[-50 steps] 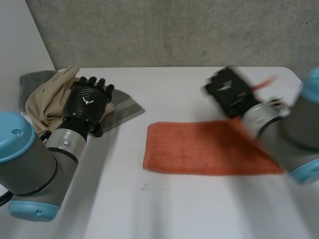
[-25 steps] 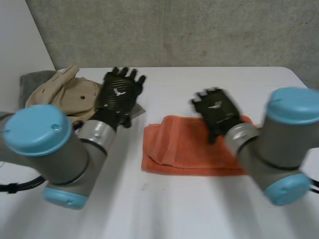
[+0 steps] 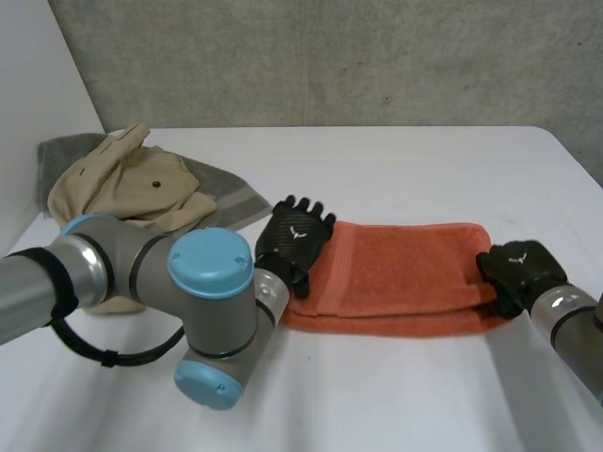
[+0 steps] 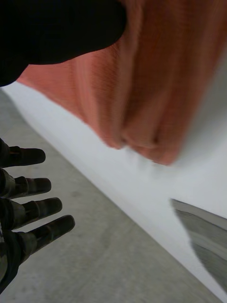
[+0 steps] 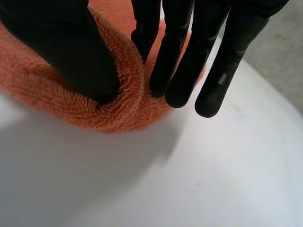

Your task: Fold the laundry.

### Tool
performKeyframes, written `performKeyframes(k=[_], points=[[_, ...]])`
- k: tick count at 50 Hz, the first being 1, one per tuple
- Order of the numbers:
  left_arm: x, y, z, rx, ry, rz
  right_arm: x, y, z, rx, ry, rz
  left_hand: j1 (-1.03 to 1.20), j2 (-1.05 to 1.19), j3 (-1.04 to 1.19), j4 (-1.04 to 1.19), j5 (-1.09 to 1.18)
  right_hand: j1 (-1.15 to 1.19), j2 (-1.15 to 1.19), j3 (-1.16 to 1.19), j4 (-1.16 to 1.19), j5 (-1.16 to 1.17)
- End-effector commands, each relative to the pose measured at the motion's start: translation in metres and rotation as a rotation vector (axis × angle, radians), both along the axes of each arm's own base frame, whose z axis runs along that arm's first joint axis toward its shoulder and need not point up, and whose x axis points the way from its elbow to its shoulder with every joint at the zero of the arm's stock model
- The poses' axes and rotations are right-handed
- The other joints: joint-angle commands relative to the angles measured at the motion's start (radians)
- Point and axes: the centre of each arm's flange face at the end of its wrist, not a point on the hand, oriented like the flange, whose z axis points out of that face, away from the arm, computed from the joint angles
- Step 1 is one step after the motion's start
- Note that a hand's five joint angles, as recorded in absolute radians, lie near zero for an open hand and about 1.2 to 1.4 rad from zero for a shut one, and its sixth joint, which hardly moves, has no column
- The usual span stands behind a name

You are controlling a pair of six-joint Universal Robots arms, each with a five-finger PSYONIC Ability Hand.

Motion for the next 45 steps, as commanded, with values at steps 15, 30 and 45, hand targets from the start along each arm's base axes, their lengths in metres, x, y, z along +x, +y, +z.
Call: performKeyframes(k=[15,30,45], points=[[0.101,0.008,0.088,-0.028,0.041,0.266,0.2,0.109,0.056,-0.335,0.031,0.701,-0.008,-0.024,-0.031,-0.026,-0.043,0.463,0.229,0.216,0.213,0.254],[0.093,-0.011,0.107,-0.063,0.186,0.237,0.168,0.069,0.067,-0.166,-0.188,0.317,-0.008,-0.024,-0.031,-0.026,-0.043,-0.759,-0.993,-1.006,-1.009,-0.968],[0.02,0.012,0.067,0.167,0.234,0.012,0.132,0.036,0.057,0.134,-0.366,0.188,0.021,0.005,-0.002,0.004,-0.014,-0.759,-0.993,-1.006,-1.009,-0.968]])
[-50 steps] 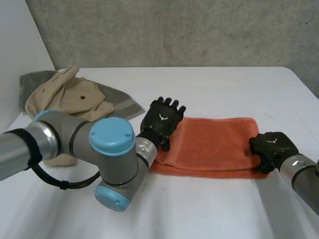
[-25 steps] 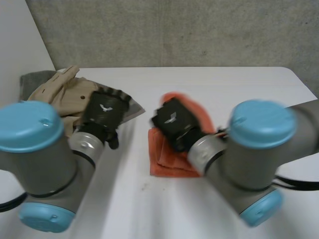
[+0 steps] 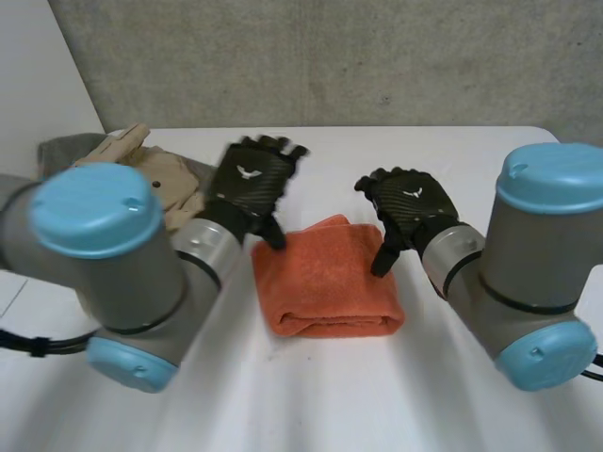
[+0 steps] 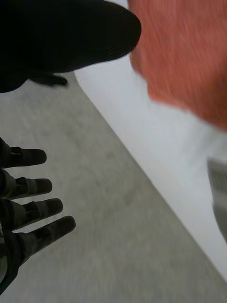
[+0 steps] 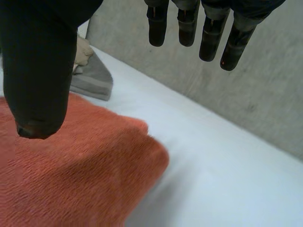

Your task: Fold the laundry.

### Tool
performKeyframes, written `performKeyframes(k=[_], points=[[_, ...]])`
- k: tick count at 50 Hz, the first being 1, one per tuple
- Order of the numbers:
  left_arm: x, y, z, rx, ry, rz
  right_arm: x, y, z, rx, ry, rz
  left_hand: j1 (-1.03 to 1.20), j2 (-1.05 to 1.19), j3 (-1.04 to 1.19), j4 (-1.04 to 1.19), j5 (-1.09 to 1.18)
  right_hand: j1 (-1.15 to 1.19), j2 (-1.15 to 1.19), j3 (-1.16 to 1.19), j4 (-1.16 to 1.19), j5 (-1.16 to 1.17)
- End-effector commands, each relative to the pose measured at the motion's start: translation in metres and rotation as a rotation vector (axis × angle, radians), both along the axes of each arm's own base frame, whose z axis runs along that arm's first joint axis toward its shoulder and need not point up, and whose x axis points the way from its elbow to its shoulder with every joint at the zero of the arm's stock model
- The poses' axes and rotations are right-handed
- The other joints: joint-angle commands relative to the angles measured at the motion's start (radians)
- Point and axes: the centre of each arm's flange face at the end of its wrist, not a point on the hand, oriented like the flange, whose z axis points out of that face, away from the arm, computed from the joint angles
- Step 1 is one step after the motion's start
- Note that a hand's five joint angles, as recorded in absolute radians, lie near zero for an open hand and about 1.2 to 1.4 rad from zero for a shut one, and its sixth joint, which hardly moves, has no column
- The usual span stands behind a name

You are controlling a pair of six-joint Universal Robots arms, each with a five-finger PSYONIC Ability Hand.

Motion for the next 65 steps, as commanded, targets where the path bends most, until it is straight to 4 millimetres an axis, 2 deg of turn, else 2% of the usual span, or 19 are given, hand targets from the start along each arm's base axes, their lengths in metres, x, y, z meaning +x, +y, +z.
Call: performKeyframes(k=[1,5,10,15,20,24,29,33,34,35,37,40,43,45,50,56,65], points=[[-0.019,0.009,-0.026,0.107,-0.051,-0.048,0.005,-0.002,-0.025,0.148,0.027,0.066,0.021,0.005,-0.002,0.004,-0.014,-0.026,-0.045,-0.041,-0.058,-0.059],[-0.021,0.01,-0.044,0.161,-0.098,-0.032,0.01,-0.006,-0.036,0.185,0.021,0.081,0.027,0.011,0.004,0.01,-0.008,-0.026,-0.045,-0.041,-0.058,-0.059],[-0.013,0.007,-0.065,0.215,-0.186,0.061,0.014,-0.011,-0.056,0.223,0.057,0.084,0.021,0.005,-0.002,0.004,-0.014,-0.026,-0.045,-0.041,-0.058,-0.059],[-0.008,0.009,-0.084,0.253,-0.29,0.064,0.014,-0.012,-0.072,0.248,0.126,0.1,0.018,0.003,-0.005,0.001,-0.017,-0.026,-0.045,-0.041,-0.058,-0.059],[-0.004,0.008,-0.092,0.226,-0.386,0.049,0.009,-0.015,-0.077,0.196,0.225,0.086,0.015,0.0,-0.008,-0.002,-0.02,-0.026,-0.045,-0.041,-0.058,-0.059],[-0.004,0.009,-0.093,0.216,-0.41,0.034,0.005,-0.017,-0.072,0.153,0.265,0.051,0.012,-0.003,-0.011,-0.005,-0.023,-0.026,-0.045,-0.041,-0.058,-0.059],[-0.01,0.01,-0.082,0.195,-0.375,-0.014,0.003,-0.016,-0.061,0.103,0.235,0.037,0.006,-0.009,-0.017,-0.011,-0.029,-0.026,-0.045,-0.041,-0.058,-0.059],[-0.017,0.01,-0.044,0.12,-0.287,-0.069,-0.004,-0.013,-0.049,0.052,0.168,0.001,0.006,-0.009,-0.017,-0.011,-0.029,-0.026,-0.045,-0.041,-0.058,-0.059],[-0.018,0.01,-0.025,0.085,-0.25,-0.086,-0.008,-0.014,-0.045,0.043,0.146,-0.017,0.009,-0.006,-0.014,-0.008,-0.026,-0.026,-0.045,-0.041,-0.058,-0.059],[-0.017,0.009,-0.017,0.072,-0.233,-0.092,-0.011,-0.014,-0.041,0.033,0.124,-0.035,0.012,-0.003,-0.011,-0.005,-0.023,-0.026,-0.045,-0.041,-0.058,-0.059],[-0.015,0.004,0.002,0.039,-0.19,-0.104,-0.024,-0.016,-0.03,0.021,0.057,-0.103,0.018,0.002,-0.005,0.001,-0.017,-0.026,-0.045,-0.041,-0.058,-0.059],[-0.013,-0.001,0.017,0.02,-0.154,-0.122,-0.04,-0.015,-0.025,0.048,-0.005,-0.173,0.024,0.008,0.001,0.007,-0.011,-0.026,-0.045,-0.041,-0.058,-0.059],[-0.013,-0.004,0.027,0.025,-0.12,-0.181,-0.05,-0.012,-0.032,0.102,-0.027,-0.206,0.027,0.011,0.004,0.01,-0.008,-0.026,-0.045,-0.041,-0.058,-0.059],[-0.011,-0.002,0.035,0.049,-0.107,-0.228,-0.056,-0.006,-0.044,0.163,-0.038,-0.224,0.033,0.017,0.01,0.015,-0.002,-0.026,-0.045,-0.041,-0.058,-0.059],[-0.005,0.001,0.051,0.086,-0.079,-0.292,-0.058,0.007,-0.06,0.248,-0.063,-0.209,0.036,0.02,0.013,0.018,0.001,-0.026,-0.045,-0.041,-0.058,-0.059],[-0.007,0.004,0.057,0.106,-0.05,-0.324,-0.05,0.011,-0.087,0.378,-0.112,-0.151,0.036,0.02,0.013,0.018,0.001,-0.016,-0.035,-0.031,-0.048,-0.049],[-0.01,0.006,0.055,0.11,-0.05,-0.334,-0.042,0.002,-0.101,0.397,-0.182,-0.157,0.036,0.02,0.013,0.018,0.001,0.099,0.08,0.084,0.066,0.066]])
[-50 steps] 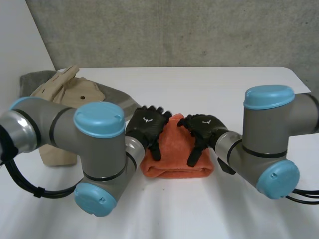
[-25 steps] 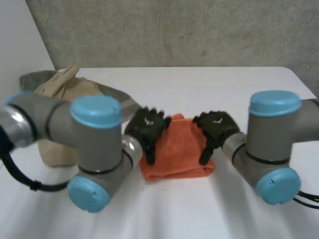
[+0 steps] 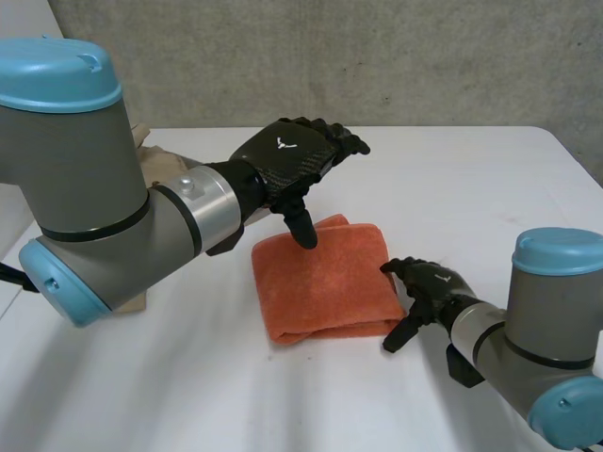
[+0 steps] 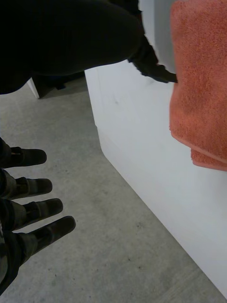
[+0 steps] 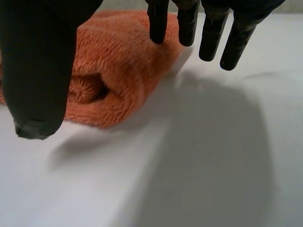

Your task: Fold the laundry.

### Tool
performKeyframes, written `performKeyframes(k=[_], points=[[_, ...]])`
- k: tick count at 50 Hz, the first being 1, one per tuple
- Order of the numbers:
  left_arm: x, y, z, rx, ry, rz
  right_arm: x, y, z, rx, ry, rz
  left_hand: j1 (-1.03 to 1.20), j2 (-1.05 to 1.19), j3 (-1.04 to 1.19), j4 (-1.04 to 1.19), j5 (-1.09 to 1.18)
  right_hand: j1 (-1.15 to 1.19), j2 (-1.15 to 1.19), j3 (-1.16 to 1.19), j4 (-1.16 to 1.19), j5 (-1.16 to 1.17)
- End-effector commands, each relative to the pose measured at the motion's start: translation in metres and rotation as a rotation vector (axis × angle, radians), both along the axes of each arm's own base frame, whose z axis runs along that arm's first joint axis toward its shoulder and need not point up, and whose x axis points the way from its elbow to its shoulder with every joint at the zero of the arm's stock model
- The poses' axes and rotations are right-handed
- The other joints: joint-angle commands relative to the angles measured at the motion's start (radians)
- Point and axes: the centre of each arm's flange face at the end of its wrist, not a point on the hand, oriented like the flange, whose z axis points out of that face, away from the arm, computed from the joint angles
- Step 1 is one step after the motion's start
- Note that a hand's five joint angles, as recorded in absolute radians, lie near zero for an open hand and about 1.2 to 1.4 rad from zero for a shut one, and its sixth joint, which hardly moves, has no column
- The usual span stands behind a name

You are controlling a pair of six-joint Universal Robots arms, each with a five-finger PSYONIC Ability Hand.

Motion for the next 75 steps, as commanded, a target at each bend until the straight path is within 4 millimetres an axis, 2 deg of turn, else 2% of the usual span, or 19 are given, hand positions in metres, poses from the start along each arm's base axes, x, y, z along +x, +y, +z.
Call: performKeyframes(k=[1,16,23,30,32,33,35,40,43,49,51,52,55,59,66,69,70,71,75], points=[[-0.003,0.001,-0.003,0.001,-0.002,-0.004,0.007,-0.009,-0.009,-0.003,-0.049,-0.009,0.033,0.02,0.013,0.018,0.001,0.142,0.091,0.093,0.078,0.082],[-0.003,0.001,-0.004,0.002,-0.002,-0.001,0.027,-0.025,-0.007,-0.036,-0.118,-0.003,0.033,0.02,0.013,0.018,0.001,0.297,0.246,0.249,0.234,0.238],[-0.002,0.001,-0.005,0.006,-0.004,0.001,0.042,-0.021,-0.014,-0.027,-0.119,0.031,0.033,0.02,0.013,0.018,0.001,0.291,0.241,0.243,0.228,0.232],[-0.002,0.0,-0.005,0.006,-0.004,0.002,0.052,-0.019,-0.011,-0.044,-0.133,0.058,0.033,0.02,0.013,0.018,0.001,0.312,0.261,0.263,0.248,0.252],[-0.002,0.0,-0.006,0.009,-0.006,0.002,0.053,-0.022,-0.012,-0.048,-0.132,0.057,0.033,0.02,0.013,0.018,0.001,0.464,0.413,0.415,0.4,0.404],[-0.002,0.0,-0.006,0.008,-0.006,0.004,0.054,-0.025,-0.013,-0.055,-0.133,0.051,0.036,0.023,0.016,0.021,0.004,0.802,0.751,0.753,0.738,0.742],[-0.002,0.0,-0.007,0.011,-0.008,0.004,0.055,-0.03,-0.012,-0.068,-0.133,0.043,0.033,0.02,0.013,0.018,0.001,1.162,1.111,1.113,1.098,1.102],[-0.001,0.0,-0.007,0.012,-0.009,0.005,0.06,-0.045,-0.007,-0.116,-0.13,0.021,0.033,0.02,0.013,0.018,0.001,1.227,1.176,1.178,1.163,1.167],[-0.001,0.0,-0.007,0.013,-0.01,0.005,0.057,-0.065,0.0,-0.156,-0.139,-0.009,0.033,0.02,0.013,0.018,0.001,1.227,1.176,1.178,1.163,1.167],[0.0,-0.002,-0.007,0.012,-0.009,0.013,0.011,-0.135,0.015,-0.249,-0.153,-0.165,0.033,0.02,0.013,0.018,0.001,1.227,1.176,1.178,1.163,1.167],[0.0,-0.002,-0.007,0.012,-0.009,0.013,0.001,-0.15,0.019,-0.277,-0.147,-0.194,0.033,0.02,0.013,0.018,0.001,1.227,1.176,1.178,1.163,1.167],[0.0,-0.002,-0.007,0.012,-0.009,0.011,-0.012,-0.165,0.021,-0.299,-0.136,-0.227,0.033,0.02,0.013,0.018,0.001,1.227,1.176,1.178,1.163,1.167],[0.0,-0.002,-0.007,0.012,-0.009,0.013,-0.03,-0.184,0.023,-0.325,-0.116,-0.282,0.033,0.02,0.013,0.018,0.001,1.227,1.176,1.178,1.163,1.167],[-0.001,-0.001,-0.008,0.013,-0.01,0.008,-0.073,-0.224,0.027,-0.378,-0.076,-0.418,0.033,0.02,0.013,0.018,0.001,1.227,1.176,1.178,1.163,1.167],[-0.004,-0.001,-0.008,0.009,-0.006,0.006,-0.124,-0.266,0.027,-0.448,0.007,-0.538,0.033,0.02,0.013,0.018,0.001,1.227,1.176,1.178,1.163,1.167],[-0.006,0.001,-0.009,0.01,-0.007,-0.002,-0.158,-0.283,0.021,-0.461,0.053,-0.607,0.033,0.02,0.013,0.018,0.001,1.227,1.176,1.178,1.163,1.167],[-0.007,0.002,-0.009,0.01,-0.007,-0.005,-0.183,-0.291,0.018,-0.451,0.078,-0.648,0.033,0.02,0.013,0.018,0.001,1.227,1.176,1.178,1.163,1.167],[-0.008,0.003,-0.009,0.01,-0.007,-0.008,-0.192,-0.294,0.016,-0.447,0.088,-0.66,0.033,0.02,0.013,0.018,0.001,1.227,1.176,1.178,1.163,1.167],[-0.008,0.004,-0.01,0.012,-0.01,-0.01,-0.211,-0.302,0.004,-0.43,0.118,-0.66,0.033,0.02,0.013,0.018,0.001,1.227,1.176,1.178,1.163,1.167]])
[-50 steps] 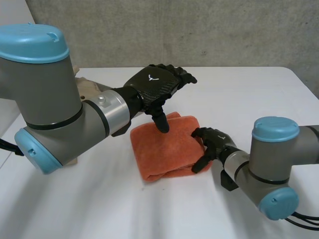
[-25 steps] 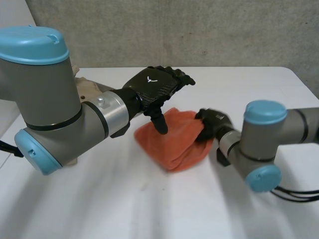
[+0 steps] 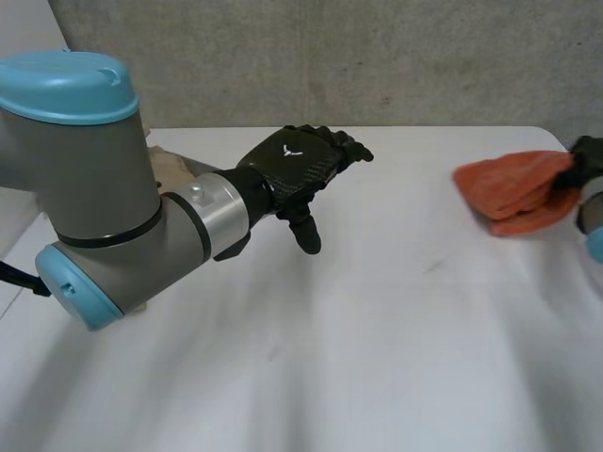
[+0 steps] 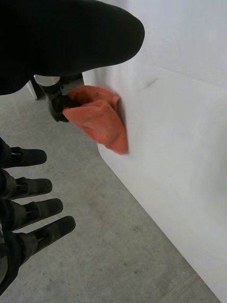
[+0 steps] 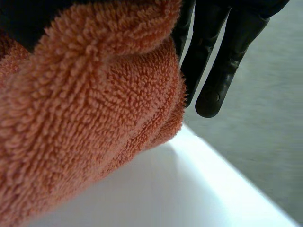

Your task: Fold the laundry.

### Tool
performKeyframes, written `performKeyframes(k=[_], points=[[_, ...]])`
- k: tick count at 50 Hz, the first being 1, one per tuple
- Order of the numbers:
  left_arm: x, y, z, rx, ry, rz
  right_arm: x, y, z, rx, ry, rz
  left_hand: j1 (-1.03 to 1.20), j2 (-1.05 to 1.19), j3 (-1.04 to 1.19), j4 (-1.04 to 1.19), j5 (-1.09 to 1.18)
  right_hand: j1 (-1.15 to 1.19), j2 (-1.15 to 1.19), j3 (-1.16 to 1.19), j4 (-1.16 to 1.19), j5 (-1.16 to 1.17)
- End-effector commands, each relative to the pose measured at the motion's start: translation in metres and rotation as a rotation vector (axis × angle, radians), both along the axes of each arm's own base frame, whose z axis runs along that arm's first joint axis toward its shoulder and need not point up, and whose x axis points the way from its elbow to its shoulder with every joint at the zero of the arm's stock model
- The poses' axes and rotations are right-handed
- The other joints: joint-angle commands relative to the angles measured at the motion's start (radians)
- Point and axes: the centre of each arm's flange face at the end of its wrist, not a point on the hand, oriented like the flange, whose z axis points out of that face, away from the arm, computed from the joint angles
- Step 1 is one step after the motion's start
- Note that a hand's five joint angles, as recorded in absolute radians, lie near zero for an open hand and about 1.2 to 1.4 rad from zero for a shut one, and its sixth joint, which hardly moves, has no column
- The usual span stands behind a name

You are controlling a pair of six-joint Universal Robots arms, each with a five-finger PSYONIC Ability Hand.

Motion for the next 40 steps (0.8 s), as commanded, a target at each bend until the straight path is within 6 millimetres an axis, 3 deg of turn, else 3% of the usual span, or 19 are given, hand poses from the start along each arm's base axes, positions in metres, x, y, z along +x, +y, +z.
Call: performKeyframes(k=[1,7,10,12,13,18,23,25,31,35,36,40], points=[[-0.003,0.003,-0.002,0.004,-0.003,-0.009,-0.063,-0.024,-0.022,0.041,0.055,-0.084,0.033,0.02,0.013,0.018,0.001,0.51,0.243,0.263,0.208,0.299],[-0.003,0.004,-0.004,0.007,-0.006,-0.009,-0.109,-0.025,-0.025,0.058,0.105,-0.15,0.033,0.02,0.013,0.018,0.001,0.51,0.243,0.263,0.208,0.299],[-0.003,0.004,-0.004,0.007,-0.006,-0.009,-0.114,-0.027,-0.025,0.055,0.115,-0.122,0.033,0.02,0.013,0.018,0.001,0.51,0.243,0.263,0.208,0.299],[-0.003,0.004,-0.004,0.008,-0.006,-0.009,-0.109,-0.027,-0.026,0.058,0.122,-0.044,0.03,0.017,0.01,0.016,-0.002,-0.64,-0.907,-0.887,-0.941,-0.851],[-0.003,0.004,-0.004,0.008,-0.005,-0.009,-0.107,-0.027,-0.027,0.062,0.124,-0.024,0.03,0.017,0.01,0.015,-0.002,-0.712,-0.979,-0.959,-1.013,-0.923],[-0.003,0.004,-0.004,0.01,-0.006,-0.01,-0.1,-0.019,-0.036,0.15,0.143,0.032,0.03,0.017,0.01,0.015,-0.002,-0.712,-0.979,-0.959,-1.013,-0.923],[-0.003,0.007,-0.005,0.015,-0.011,-0.014,-0.113,-0.008,-0.033,0.253,0.252,-0.019,0.03,0.017,0.01,0.015,-0.002,-0.712,-0.979,-0.959,-1.013,-0.923],[-0.003,0.008,-0.006,0.019,-0.013,-0.015,-0.132,-0.001,-0.021,0.311,0.354,-0.066,0.03,0.017,0.01,0.015,-0.002,-0.712,-0.979,-0.959,-1.013,-0.923],[0.0,0.009,-0.007,0.024,-0.017,-0.01,-0.142,0.008,0.001,0.411,0.693,-0.078,0.021,0.008,0.001,0.007,-0.011,-0.712,-0.979,-0.959,-1.013,-0.923],[0.001,0.007,-0.006,0.022,-0.015,-0.006,-0.151,0.008,0.041,0.376,0.854,-0.185,0.018,0.005,-0.002,0.004,-0.014,-0.712,-0.979,-0.959,-1.013,-0.923],[0.001,0.007,-0.006,0.022,-0.015,-0.006,-0.155,0.006,0.061,0.316,0.87,-0.247,0.018,0.005,-0.002,0.004,-0.014,-0.712,-0.979,-0.959,-1.013,-0.923],[0.003,0.003,-0.004,0.016,-0.01,0.01,-0.152,0.002,0.107,0.142,0.874,-0.321,0.015,0.002,-0.005,0.001,-0.017,-0.712,-0.979,-0.959,-1.013,-0.923]])
